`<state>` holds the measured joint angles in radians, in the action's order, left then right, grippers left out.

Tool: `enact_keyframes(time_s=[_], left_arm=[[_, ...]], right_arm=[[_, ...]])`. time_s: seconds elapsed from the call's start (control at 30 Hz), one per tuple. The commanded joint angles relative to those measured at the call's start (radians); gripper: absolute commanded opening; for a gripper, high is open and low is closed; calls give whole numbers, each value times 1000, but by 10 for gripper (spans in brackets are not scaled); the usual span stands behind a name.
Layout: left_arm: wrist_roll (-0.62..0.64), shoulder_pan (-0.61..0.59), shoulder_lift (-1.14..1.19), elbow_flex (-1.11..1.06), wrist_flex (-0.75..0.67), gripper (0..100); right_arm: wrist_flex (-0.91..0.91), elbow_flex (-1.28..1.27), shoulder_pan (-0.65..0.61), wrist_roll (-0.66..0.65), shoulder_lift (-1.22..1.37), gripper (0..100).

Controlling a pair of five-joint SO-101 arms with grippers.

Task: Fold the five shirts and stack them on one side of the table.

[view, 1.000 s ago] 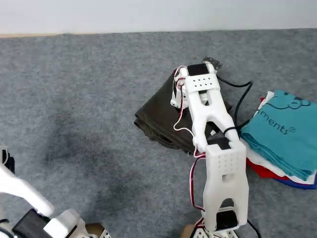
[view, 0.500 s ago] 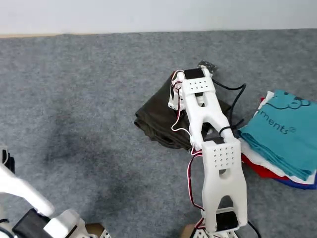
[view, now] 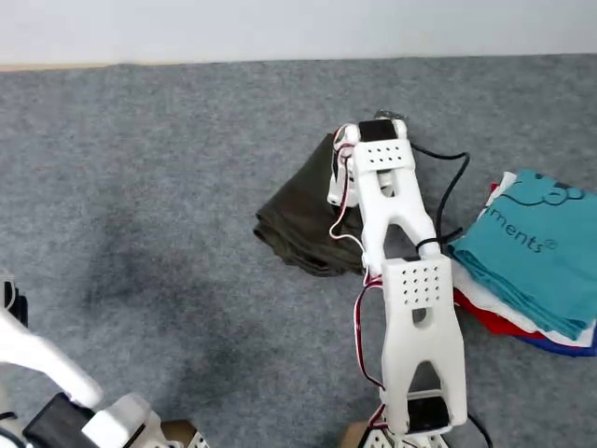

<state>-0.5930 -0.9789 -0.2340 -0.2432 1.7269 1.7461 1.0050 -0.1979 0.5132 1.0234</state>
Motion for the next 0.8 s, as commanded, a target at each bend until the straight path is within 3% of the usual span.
enact_keyframes(time_s=[0.0,0.53,0.77], left_arm=[[6,11,-29,7,26,26],[-32,11,-29,7,25,26],[-31,11,-29,7,25,26]], right_arm=[[54,95,41,-78,-54,10],[53,74,170,-244,-627,9],[53,-109,272,-269,-822,9]])
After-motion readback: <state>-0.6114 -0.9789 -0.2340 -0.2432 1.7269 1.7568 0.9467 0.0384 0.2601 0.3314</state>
